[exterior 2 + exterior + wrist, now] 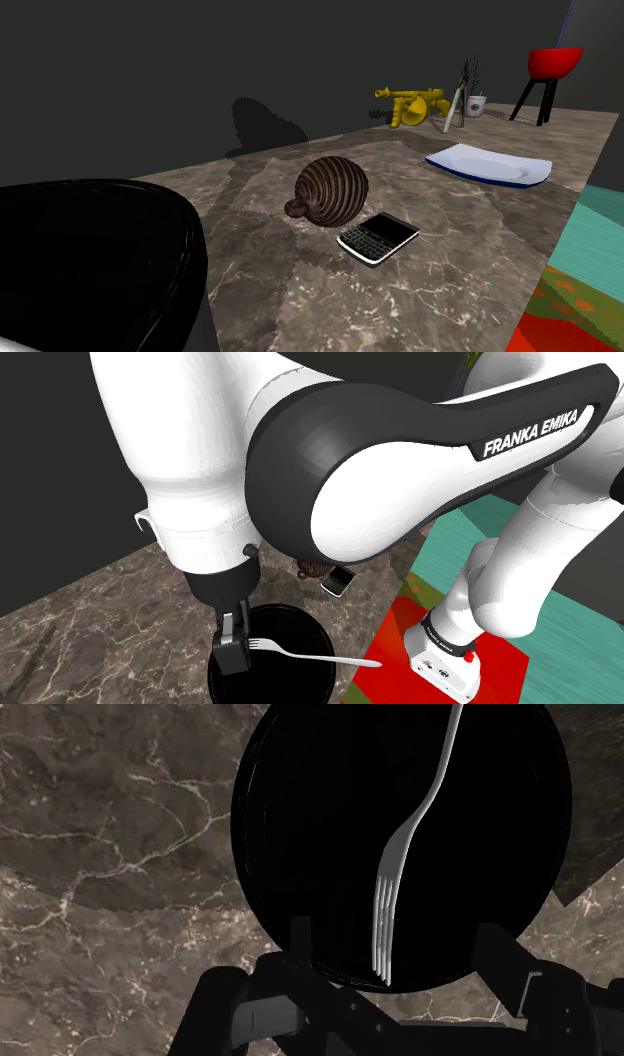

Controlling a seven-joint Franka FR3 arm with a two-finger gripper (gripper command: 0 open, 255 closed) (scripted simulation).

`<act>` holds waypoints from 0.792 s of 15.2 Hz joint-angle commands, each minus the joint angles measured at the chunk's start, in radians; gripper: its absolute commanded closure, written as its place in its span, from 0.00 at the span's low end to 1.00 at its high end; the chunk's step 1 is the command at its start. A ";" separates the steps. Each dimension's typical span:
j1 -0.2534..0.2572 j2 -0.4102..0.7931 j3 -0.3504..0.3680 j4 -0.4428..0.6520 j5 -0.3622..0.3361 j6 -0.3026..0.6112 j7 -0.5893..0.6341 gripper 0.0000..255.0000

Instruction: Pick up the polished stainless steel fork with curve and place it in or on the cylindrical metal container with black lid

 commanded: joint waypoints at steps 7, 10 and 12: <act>0.004 0.030 0.000 0.153 -0.021 -0.130 0.016 0.00; 0.004 0.030 0.000 0.153 -0.021 -0.130 0.016 0.00; 0.004 0.030 0.000 0.153 -0.021 -0.130 0.016 0.00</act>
